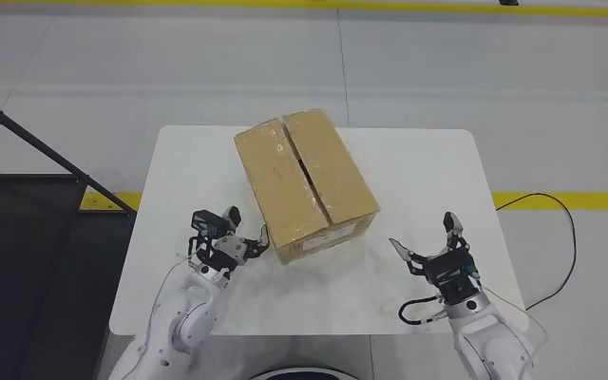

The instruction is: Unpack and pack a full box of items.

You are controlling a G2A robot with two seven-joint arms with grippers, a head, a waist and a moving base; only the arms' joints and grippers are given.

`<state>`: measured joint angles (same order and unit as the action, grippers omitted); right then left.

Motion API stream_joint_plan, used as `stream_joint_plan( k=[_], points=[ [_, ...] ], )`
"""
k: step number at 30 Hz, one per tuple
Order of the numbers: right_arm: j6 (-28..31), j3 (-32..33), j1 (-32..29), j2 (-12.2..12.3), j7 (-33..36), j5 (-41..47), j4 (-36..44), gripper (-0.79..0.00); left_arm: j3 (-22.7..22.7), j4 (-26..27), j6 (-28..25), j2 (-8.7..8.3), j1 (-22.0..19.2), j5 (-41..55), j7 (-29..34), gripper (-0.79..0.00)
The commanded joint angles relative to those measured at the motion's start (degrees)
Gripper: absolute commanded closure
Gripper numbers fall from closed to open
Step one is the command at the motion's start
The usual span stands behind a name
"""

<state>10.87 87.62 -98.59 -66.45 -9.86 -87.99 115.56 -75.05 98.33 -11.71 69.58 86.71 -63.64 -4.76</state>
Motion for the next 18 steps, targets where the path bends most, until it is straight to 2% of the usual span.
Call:
stream_joint_plan(
  k=[1,6,13,18],
  points=[
    [0.11,0.17,-0.11,0.00,0.01,0.00,0.01,-0.785,0.63,0.27,-1.15,0.03,-0.05,-0.30,0.01,-0.785],
    [0.21,0.29,-0.19,-0.03,0.14,-0.06,0.07,-0.785,0.79,0.82,-3.63,-0.16,0.76,-2.25,-0.50,-0.785],
    [0.82,-0.20,0.31,-0.09,0.82,-0.44,0.22,-0.785,-1.82,1.21,-5.37,-0.78,3.45,-5.45,-2.20,-0.785],
    [1.08,-0.65,0.76,-0.13,1.25,-1.00,0.37,-0.785,-1.79,1.31,-7.75,-1.02,3.49,-7.79,-2.46,-0.785]
  ],
)
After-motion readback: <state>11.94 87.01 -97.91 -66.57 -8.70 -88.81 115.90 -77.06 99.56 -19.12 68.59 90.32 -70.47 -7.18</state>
